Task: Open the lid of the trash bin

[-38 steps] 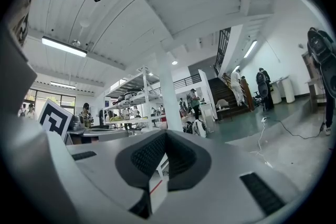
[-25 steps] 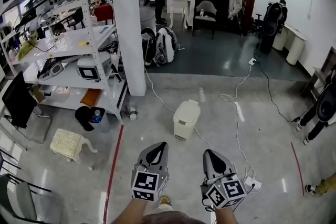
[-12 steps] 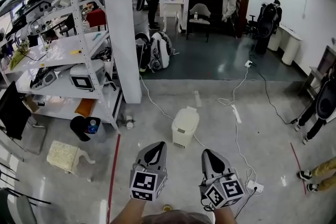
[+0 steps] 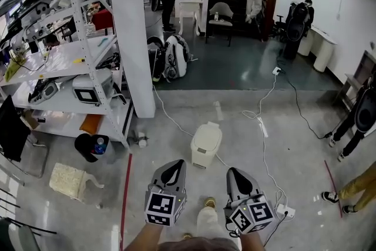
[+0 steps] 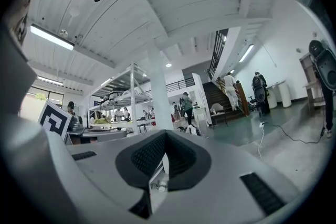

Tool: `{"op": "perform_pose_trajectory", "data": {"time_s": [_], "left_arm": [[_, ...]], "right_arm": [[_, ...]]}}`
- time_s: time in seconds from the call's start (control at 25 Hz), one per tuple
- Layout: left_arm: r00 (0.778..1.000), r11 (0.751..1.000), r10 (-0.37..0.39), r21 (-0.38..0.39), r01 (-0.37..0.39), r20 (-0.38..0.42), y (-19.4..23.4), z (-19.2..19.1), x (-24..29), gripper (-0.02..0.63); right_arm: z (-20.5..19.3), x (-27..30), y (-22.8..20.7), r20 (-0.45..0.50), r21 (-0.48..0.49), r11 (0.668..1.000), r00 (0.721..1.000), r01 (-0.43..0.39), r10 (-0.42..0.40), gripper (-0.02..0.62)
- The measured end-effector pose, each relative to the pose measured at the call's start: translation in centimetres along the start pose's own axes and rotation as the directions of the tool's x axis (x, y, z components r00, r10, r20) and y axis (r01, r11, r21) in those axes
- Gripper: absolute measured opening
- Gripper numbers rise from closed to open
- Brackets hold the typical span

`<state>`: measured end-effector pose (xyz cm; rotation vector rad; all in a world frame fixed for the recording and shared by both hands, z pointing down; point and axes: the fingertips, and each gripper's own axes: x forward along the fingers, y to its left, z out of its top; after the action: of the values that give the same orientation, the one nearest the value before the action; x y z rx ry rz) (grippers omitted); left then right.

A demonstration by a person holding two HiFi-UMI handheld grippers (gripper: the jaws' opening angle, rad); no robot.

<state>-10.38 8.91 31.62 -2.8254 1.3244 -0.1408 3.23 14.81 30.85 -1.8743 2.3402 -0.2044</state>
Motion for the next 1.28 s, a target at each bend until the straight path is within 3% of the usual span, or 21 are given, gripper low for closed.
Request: {"op": "perform_pose_trajectory", "data": {"time_s": [0.8, 1.28], "left_arm": [[1.0, 1.0, -0.009, -0.006, 0.008, -0.025, 4.2, -1.2, 11.0, -0.005], [0.999, 1.0, 0.016, 0.0, -0.016, -0.032, 7.4, 0.0, 22.1, -0.005]], "right_arm": [[-0.4, 10.5, -6.2, -0.019, 0.003, 1.0, 1.0, 0.004, -0.004, 0.034], [1.6, 20.3, -13.1, -0.031, -0.007, 1.0, 0.999, -0.027, 0.027, 0.034]]}}
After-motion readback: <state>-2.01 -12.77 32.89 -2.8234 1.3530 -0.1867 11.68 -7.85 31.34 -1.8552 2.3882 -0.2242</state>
